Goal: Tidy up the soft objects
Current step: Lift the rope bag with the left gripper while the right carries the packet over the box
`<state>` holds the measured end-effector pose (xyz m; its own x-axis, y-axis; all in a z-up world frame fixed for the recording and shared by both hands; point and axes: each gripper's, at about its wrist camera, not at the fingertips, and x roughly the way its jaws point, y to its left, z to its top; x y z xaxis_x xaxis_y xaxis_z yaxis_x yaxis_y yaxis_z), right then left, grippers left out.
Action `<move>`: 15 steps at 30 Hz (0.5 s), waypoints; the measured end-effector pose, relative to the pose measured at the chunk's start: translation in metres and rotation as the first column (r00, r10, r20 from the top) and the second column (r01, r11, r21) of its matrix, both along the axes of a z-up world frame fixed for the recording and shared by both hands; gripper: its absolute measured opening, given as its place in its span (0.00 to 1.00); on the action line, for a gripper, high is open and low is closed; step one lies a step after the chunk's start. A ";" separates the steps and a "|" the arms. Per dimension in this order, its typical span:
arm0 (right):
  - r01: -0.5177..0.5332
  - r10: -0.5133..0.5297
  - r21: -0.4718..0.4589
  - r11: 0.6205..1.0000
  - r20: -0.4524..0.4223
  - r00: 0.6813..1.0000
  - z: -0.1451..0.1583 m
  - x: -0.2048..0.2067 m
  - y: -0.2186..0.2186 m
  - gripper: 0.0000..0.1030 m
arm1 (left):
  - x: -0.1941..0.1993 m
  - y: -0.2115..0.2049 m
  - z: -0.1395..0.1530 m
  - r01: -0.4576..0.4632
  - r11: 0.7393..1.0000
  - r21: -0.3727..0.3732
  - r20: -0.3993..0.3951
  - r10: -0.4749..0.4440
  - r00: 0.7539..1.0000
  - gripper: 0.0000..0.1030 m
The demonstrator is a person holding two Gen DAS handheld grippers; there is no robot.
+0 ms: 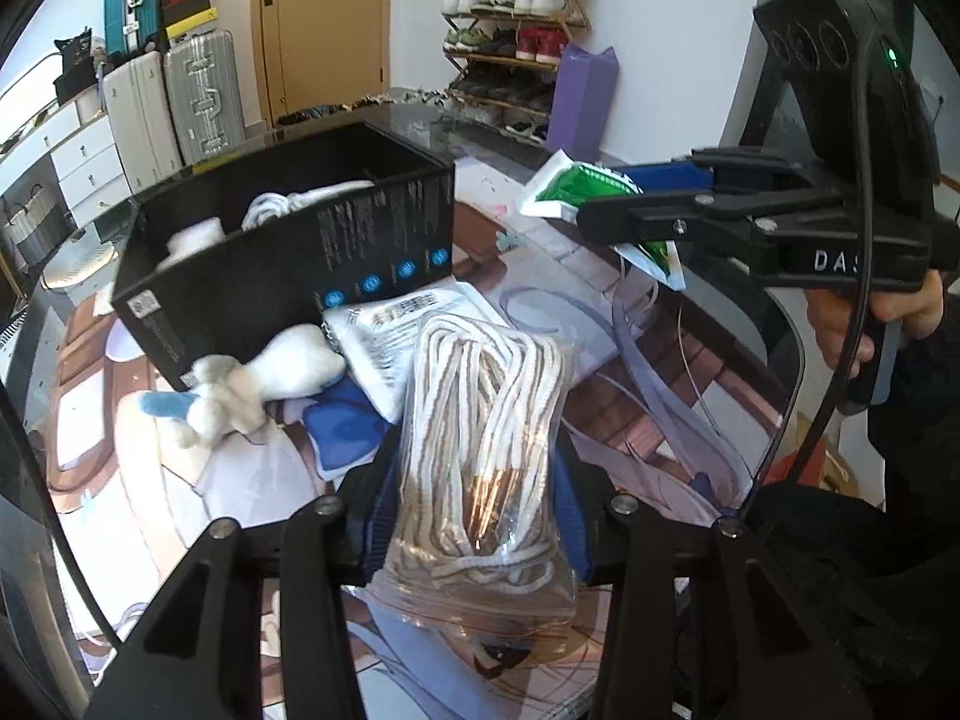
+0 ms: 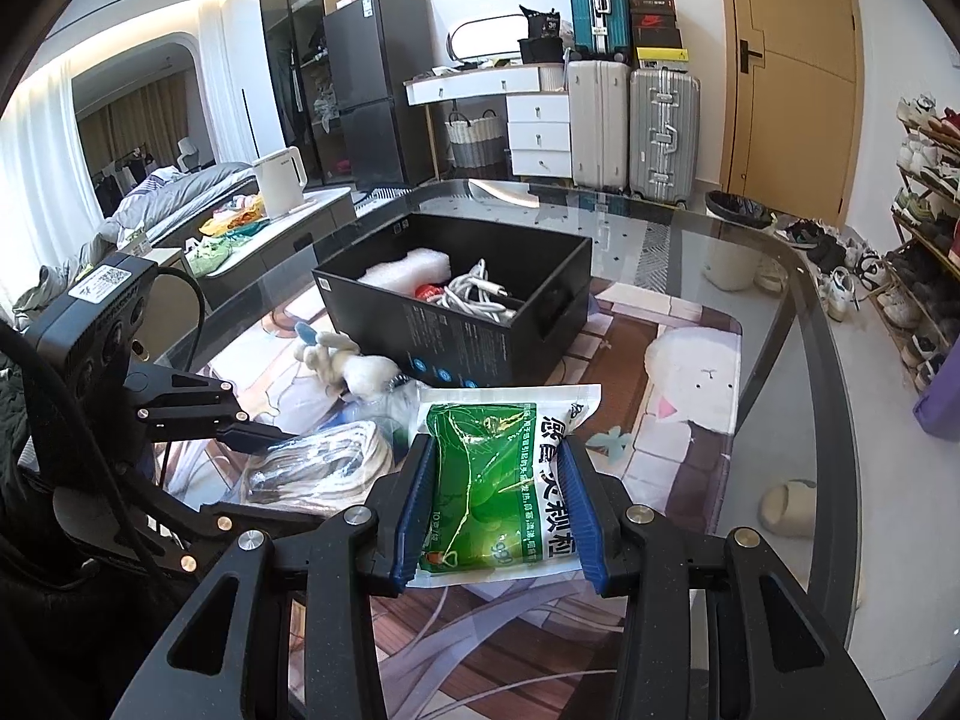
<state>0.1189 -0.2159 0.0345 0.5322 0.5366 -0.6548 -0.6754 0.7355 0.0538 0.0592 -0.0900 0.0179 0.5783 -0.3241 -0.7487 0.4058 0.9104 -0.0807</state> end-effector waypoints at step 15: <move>0.004 -0.008 0.079 0.997 0.051 0.999 0.016 -0.007 0.001 0.40 | 0.005 0.026 0.030 -0.099 0.993 -0.061 0.101 0.105 0.989 0.43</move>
<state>0.1115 -0.2146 0.0505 0.5677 0.5820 -0.5822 -0.6742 0.7345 0.0769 0.0637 -0.0638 0.0475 0.6842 -0.2992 -0.6651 0.3201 0.9426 -0.0948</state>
